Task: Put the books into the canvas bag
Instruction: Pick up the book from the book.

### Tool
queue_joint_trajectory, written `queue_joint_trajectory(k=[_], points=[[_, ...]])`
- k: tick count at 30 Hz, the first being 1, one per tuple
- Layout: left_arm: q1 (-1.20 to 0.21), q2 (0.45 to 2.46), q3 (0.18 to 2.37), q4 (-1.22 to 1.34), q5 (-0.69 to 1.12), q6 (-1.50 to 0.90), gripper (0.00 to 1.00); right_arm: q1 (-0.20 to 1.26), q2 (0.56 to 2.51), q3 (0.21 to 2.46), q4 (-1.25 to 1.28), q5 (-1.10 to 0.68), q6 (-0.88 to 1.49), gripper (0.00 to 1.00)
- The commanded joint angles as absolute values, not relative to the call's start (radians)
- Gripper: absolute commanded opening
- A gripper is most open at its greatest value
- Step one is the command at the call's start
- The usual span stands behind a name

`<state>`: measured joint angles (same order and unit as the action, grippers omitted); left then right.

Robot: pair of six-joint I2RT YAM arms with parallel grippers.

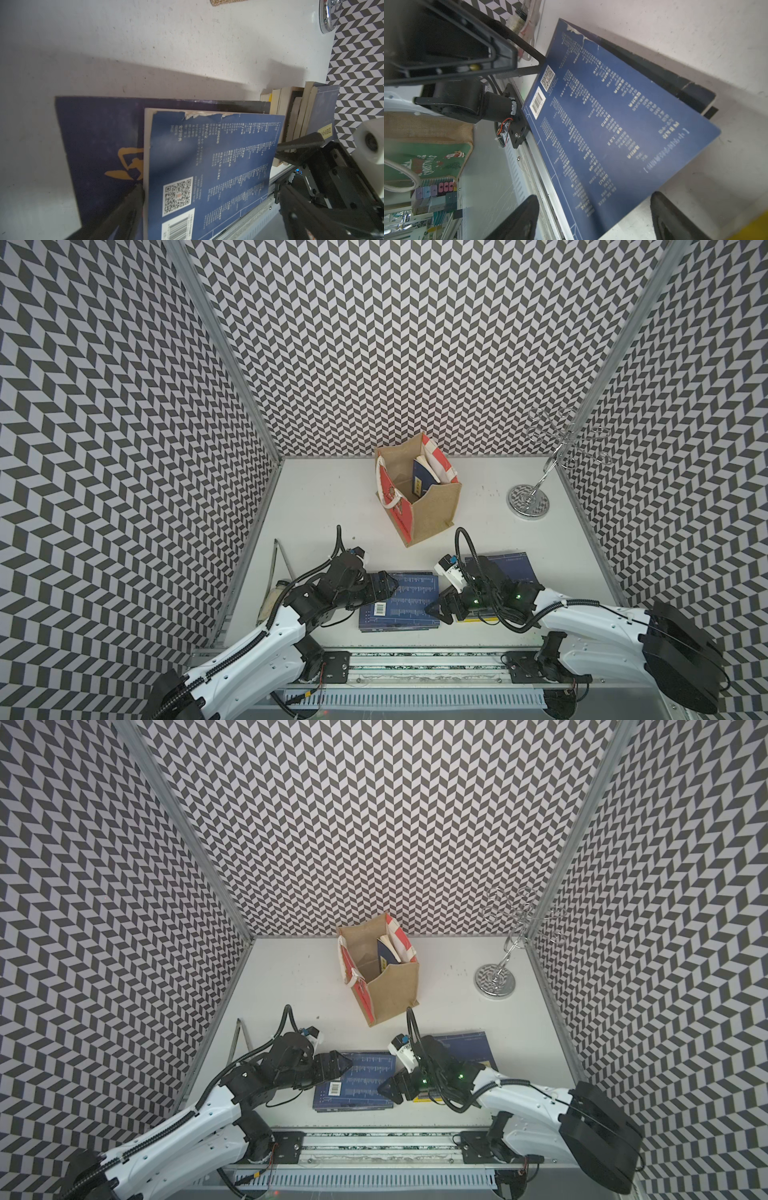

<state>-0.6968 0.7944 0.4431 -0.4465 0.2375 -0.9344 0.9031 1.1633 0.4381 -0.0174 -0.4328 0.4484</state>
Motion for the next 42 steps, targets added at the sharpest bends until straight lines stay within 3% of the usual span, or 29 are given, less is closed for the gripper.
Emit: queue_joint_trajectory(k=[1,5,12,18,27,33,38,42], points=[[-0.713,0.810,0.430,-0.379,0.264,-0.927,1.00,0.908,1.176,0.426,0.047,-0.409,0.477,0.82],[-0.723,0.822,0.419,-0.360,0.266,-0.929,1.00,0.908,1.174,0.424,0.048,-0.399,0.481,0.75],[-0.727,0.840,0.408,-0.335,0.267,-0.920,1.00,0.908,1.205,0.410,0.068,-0.395,0.494,0.73],[-0.727,0.868,0.412,-0.324,0.254,-0.907,1.00,0.908,1.192,0.408,0.102,-0.424,0.505,0.56],[-0.727,0.897,0.414,-0.298,0.253,-0.891,0.99,0.908,1.123,0.438,0.097,-0.396,0.516,0.39],[-0.727,0.903,0.420,-0.287,0.254,-0.878,0.99,0.904,1.161,0.474,0.114,-0.357,0.519,0.33],[-0.727,0.911,0.422,-0.271,0.268,-0.873,1.00,0.890,1.177,0.494,0.137,-0.325,0.533,0.22],[-0.726,0.913,0.417,-0.262,0.270,-0.870,1.00,0.867,1.174,0.503,0.143,-0.328,0.537,0.21]])
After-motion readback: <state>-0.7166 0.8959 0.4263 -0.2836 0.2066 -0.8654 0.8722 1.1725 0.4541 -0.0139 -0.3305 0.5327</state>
